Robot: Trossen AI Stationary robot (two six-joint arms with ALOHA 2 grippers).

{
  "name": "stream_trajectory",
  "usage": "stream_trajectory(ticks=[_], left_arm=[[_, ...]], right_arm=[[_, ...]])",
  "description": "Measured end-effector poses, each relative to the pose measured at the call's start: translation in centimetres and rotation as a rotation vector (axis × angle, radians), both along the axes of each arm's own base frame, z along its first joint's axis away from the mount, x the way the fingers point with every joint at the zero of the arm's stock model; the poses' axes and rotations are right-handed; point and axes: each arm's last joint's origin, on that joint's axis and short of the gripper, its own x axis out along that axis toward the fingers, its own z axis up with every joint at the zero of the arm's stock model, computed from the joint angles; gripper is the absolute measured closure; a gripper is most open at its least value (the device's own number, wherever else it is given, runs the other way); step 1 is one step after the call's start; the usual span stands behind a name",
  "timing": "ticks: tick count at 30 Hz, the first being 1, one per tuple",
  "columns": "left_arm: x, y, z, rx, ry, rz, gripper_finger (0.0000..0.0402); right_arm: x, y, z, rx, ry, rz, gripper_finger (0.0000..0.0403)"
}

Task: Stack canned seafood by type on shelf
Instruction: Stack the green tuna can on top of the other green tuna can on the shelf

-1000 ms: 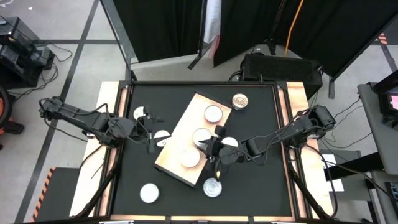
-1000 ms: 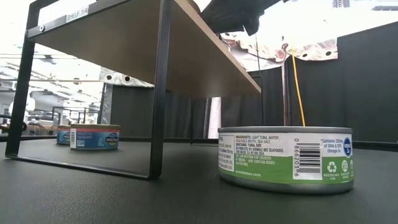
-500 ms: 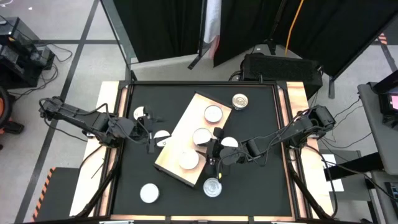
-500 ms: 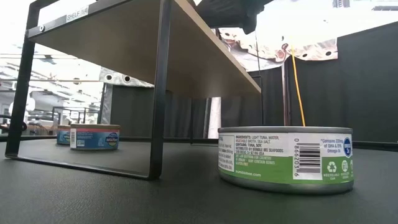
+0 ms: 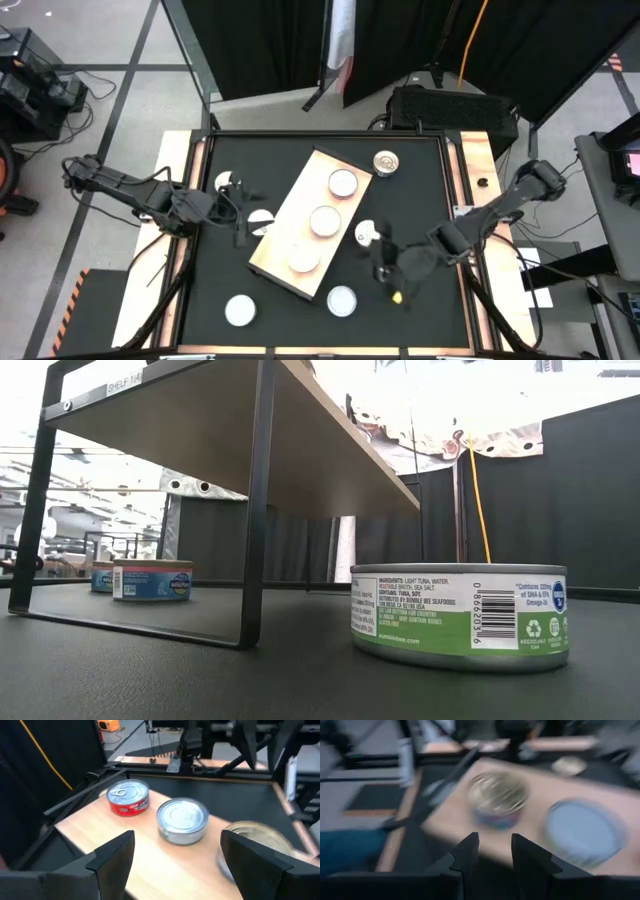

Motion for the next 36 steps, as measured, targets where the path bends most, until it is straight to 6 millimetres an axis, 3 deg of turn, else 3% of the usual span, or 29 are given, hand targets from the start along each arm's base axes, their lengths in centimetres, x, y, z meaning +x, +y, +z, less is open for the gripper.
stream_trajectory(ticks=[5, 17, 21, 27, 36], left_arm=[[0.1, -0.4, 0.4, -0.065, -0.049, -0.002, 0.0105], [1.4, -1.9, -0.1, -0.118, -0.072, -0.019, 0.0105], [2.3, -2.6, -0.7, -0.127, -0.067, -0.008, 0.0105], [3.5, -3.6, -1.5, -0.159, -0.068, 0.002, 0.0105], [3.1, -4.7, -1.4, -0.141, -0.107, 0.055, 0.0105]], right_arm=[[-1.3, 2.5, -1.5, 0.112, 0.122, 0.067, 0.0288], [0.9, 6.8, -9.3, 0.269, 0.411, 0.013, 0.0251], [2.4, 7.7, -9.5, 0.264, 0.480, 0.015, 0.0250], [4.2, 8.5, -10.0, 0.124, 0.616, -0.003, 0.0271], [5.4, 8.4, -11.6, 0.042, 0.696, 0.026, 0.0329]])
